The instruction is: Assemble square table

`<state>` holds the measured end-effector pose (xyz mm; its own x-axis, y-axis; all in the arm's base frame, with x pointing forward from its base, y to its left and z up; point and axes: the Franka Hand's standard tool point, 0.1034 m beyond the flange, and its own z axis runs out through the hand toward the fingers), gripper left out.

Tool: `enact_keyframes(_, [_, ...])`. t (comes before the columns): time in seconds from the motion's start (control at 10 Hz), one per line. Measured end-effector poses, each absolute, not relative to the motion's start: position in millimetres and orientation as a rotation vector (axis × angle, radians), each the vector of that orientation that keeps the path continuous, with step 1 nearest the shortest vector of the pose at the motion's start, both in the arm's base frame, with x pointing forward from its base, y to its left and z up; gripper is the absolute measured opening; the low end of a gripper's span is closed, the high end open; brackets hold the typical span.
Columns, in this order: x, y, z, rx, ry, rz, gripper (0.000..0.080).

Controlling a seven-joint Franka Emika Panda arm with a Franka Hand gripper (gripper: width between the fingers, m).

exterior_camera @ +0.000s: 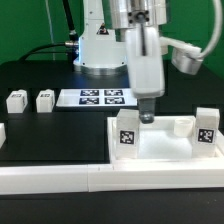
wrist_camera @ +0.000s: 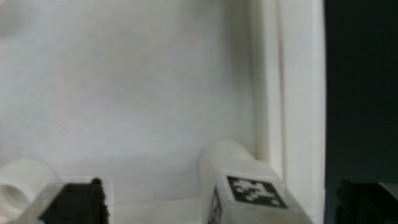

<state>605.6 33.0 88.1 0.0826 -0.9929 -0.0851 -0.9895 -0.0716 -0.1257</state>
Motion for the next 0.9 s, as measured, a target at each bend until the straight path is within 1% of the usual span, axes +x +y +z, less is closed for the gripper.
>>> enact_keyframes(0.1, [606.5, 34.4, 92.9, -2.278, 1.935, -0.063, 0.0649])
enact_keyframes(0.2, [604.3, 33.3, 93.7, -2.311, 1.889, -0.093, 0.0649])
enact_keyframes(0.5, [604.0, 30.9, 90.8, -2.545, 1.589, -0.121, 0.0649])
enact_keyframes(0.7, [597.8, 22.8, 85.7, -2.847, 1.053, -0.149, 0.0649])
enact_keyframes(0.9, [593.8, 27.9, 86.1, -2.966, 0.776, -0.157, 0.0649])
